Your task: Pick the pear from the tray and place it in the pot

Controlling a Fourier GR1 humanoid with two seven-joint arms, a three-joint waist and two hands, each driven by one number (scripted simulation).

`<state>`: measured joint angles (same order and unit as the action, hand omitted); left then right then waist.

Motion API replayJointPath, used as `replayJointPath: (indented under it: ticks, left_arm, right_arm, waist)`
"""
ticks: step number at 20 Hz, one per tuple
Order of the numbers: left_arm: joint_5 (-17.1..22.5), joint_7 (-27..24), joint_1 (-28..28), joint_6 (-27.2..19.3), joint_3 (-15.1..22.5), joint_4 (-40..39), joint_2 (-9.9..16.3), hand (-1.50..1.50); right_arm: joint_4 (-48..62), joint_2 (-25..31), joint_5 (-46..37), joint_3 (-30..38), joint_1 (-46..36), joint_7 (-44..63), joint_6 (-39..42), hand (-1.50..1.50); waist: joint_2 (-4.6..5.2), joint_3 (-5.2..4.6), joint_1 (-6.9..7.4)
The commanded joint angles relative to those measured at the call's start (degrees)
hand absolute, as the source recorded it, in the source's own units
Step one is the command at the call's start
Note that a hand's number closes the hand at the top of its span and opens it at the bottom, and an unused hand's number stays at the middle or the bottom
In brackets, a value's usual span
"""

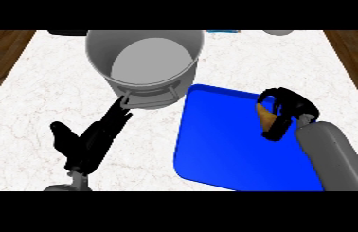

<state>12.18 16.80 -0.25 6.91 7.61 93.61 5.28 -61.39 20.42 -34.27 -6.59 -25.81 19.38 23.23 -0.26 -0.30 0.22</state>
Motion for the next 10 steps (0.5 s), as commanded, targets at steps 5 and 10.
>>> replayJointPath:
  ticks: [5,10]
  left_arm:
    - [1.6,1.8,0.8,1.0,-2.0,2.4,1.7,0.0]
    - [1.3,1.9,1.7,1.0,-1.3,2.7,0.7,0.0]
  right_arm:
    - [-8.9,-6.8,-11.9,-13.7,1.9,-0.9,-6.5,1.5]
    - [-22.8,-5.9,-12.5,-11.1,1.2,8.0,-2.6,1.5]
  waist:
    - [0.19,0.29,0.08]
    - [0.02,0.27,-0.45]
